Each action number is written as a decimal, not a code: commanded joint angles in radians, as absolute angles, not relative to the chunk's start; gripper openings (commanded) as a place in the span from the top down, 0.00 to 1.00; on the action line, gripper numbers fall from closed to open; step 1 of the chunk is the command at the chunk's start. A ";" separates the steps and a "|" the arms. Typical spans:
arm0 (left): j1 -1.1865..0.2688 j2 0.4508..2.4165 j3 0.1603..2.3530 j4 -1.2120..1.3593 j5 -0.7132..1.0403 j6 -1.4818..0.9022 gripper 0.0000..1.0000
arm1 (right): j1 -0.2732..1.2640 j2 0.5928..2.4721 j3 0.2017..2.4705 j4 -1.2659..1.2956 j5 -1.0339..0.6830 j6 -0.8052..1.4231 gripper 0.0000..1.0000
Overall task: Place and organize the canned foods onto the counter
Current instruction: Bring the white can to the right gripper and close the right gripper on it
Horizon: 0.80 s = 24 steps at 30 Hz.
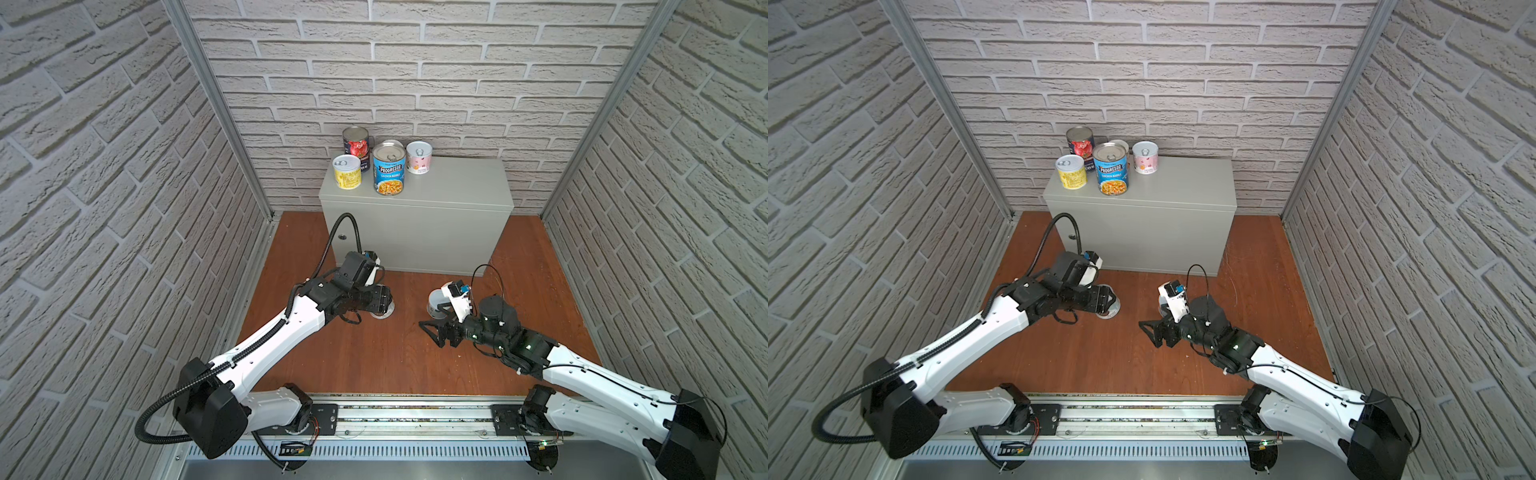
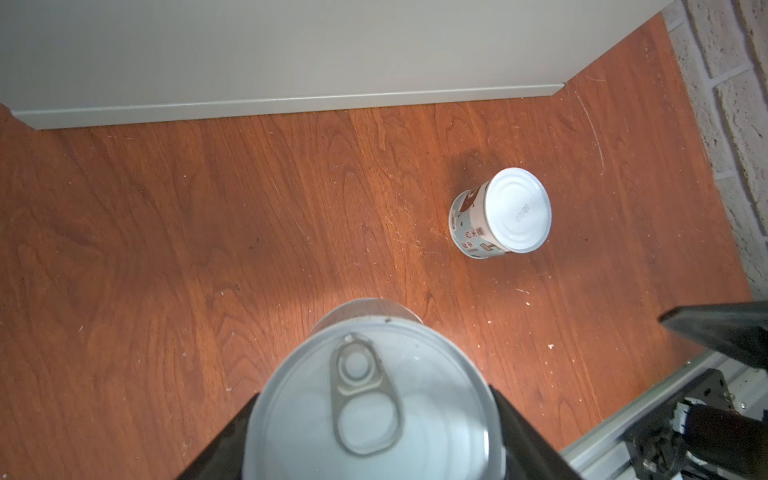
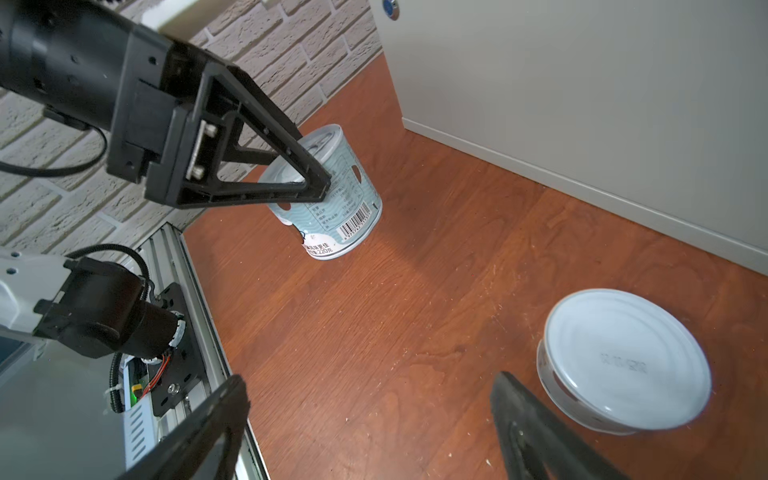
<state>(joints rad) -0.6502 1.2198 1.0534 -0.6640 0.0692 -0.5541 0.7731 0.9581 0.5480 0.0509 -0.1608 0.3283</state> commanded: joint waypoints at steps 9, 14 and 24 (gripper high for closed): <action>-0.646 1.104 1.129 -0.805 0.152 -0.598 0.54 | 0.904 1.053 0.596 0.239 -0.087 0.198 0.08; -0.649 1.094 1.147 -0.837 0.194 -0.615 0.54 | 0.937 1.083 0.595 0.318 -0.086 0.190 0.08; -0.654 1.032 1.118 -0.782 0.264 -0.671 0.56 | 0.989 1.148 0.630 0.370 -0.089 0.186 0.08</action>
